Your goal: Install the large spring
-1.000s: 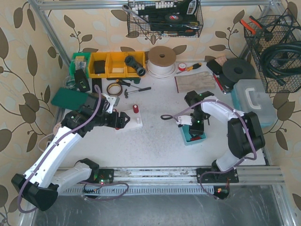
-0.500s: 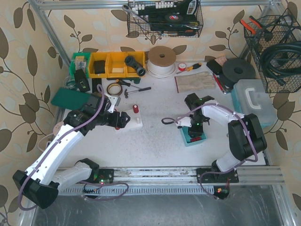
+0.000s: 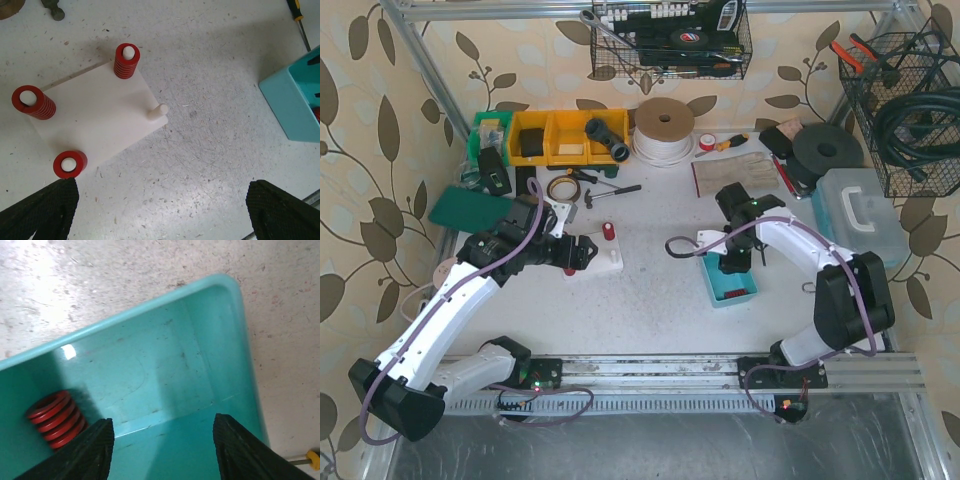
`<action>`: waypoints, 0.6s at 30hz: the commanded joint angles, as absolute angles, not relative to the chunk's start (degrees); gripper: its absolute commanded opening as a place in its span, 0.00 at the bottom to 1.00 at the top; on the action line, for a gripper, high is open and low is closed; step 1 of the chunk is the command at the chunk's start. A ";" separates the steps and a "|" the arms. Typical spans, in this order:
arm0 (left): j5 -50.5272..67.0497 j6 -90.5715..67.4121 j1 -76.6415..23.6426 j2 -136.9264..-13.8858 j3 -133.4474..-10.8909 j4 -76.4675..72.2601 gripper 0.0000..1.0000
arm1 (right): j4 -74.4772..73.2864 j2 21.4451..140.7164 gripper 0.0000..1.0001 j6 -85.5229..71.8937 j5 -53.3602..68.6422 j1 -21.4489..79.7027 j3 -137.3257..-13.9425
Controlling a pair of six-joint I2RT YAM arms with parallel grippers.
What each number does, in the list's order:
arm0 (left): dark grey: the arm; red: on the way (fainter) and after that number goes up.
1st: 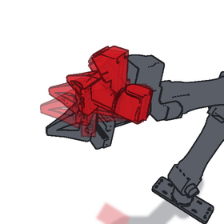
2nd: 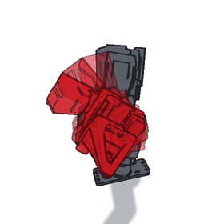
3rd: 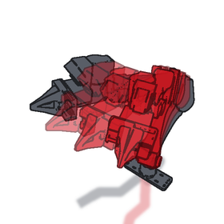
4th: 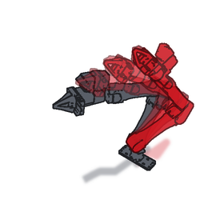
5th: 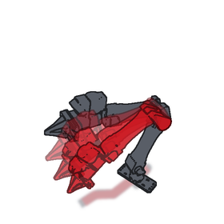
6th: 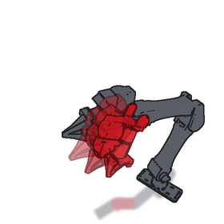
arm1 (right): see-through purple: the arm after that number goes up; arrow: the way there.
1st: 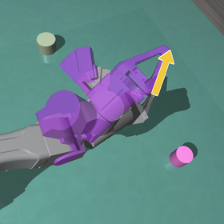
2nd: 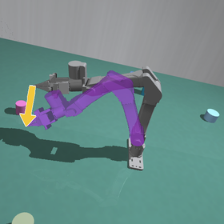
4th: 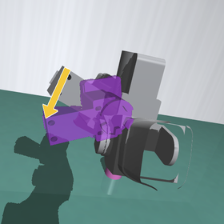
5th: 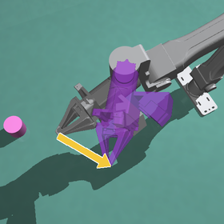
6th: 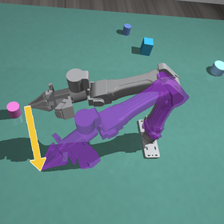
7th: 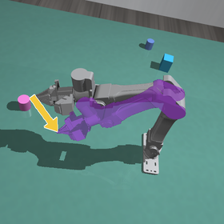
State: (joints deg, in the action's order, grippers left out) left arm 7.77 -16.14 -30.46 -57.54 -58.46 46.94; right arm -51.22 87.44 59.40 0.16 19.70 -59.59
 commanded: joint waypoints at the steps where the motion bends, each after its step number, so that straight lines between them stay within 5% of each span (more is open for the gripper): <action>1: 8.15 -16.25 -30.92 -57.00 -58.70 45.07 0.93 | -57.77 85.70 0.56 54.52 5.50 19.25 -63.24; 8: 8.57 -20.76 -30.99 -57.82 -57.52 39.29 0.84 | -51.44 81.49 0.55 12.13 5.10 20.05 -70.33; 13: 12.45 -22.85 -30.95 -64.79 -59.92 31.10 0.62 | -57.22 77.53 0.52 -17.21 -3.34 19.68 -69.25; 18: 17.29 -21.54 -31.63 -80.20 -69.15 30.92 0.43 | -64.30 77.98 0.40 -24.84 -1.20 18.35 -66.38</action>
State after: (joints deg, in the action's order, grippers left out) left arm 11.99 -21.71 -30.50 -71.00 -61.78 35.05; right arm -57.30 77.36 -10.68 -0.69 19.18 -69.34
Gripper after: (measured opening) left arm 0.483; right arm 0.416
